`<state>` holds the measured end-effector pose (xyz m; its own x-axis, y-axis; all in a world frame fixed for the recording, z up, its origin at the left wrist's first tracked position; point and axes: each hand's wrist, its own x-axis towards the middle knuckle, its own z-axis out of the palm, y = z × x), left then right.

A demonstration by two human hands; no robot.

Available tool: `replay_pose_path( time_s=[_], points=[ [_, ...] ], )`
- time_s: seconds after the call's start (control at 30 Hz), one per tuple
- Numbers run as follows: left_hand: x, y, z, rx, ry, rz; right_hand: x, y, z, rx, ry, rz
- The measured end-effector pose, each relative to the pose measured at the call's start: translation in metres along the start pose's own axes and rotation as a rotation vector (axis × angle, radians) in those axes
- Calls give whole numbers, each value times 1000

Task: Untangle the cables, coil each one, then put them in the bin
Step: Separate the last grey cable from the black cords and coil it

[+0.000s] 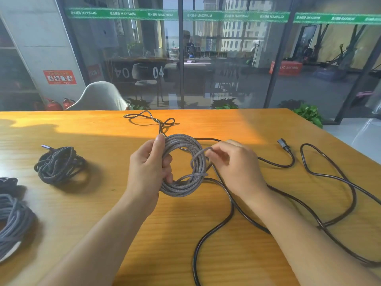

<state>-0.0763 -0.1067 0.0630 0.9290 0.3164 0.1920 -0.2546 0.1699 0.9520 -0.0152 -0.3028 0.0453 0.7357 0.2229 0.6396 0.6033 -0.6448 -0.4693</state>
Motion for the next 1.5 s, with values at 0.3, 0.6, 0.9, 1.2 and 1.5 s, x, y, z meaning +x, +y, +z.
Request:
replay_pose_path(
  time_s=[0.3,0.6,0.9,1.2,1.5],
  points=[
    [1,-4,3,47,1,-1,-1,-13,5,722,-253,326],
    [-2,-10,3,340,-10,154,-3,-13,1,905,-425,485],
    [-4,-11,6,396,-66,127,-7,-23,-3,892,-420,413],
    [-3,-10,7,209,-216,-31,-8,-22,-6,995,-330,396],
    [-7,-6,6,198,-318,-21,-8,-17,-1,863,-296,293]
  ],
)
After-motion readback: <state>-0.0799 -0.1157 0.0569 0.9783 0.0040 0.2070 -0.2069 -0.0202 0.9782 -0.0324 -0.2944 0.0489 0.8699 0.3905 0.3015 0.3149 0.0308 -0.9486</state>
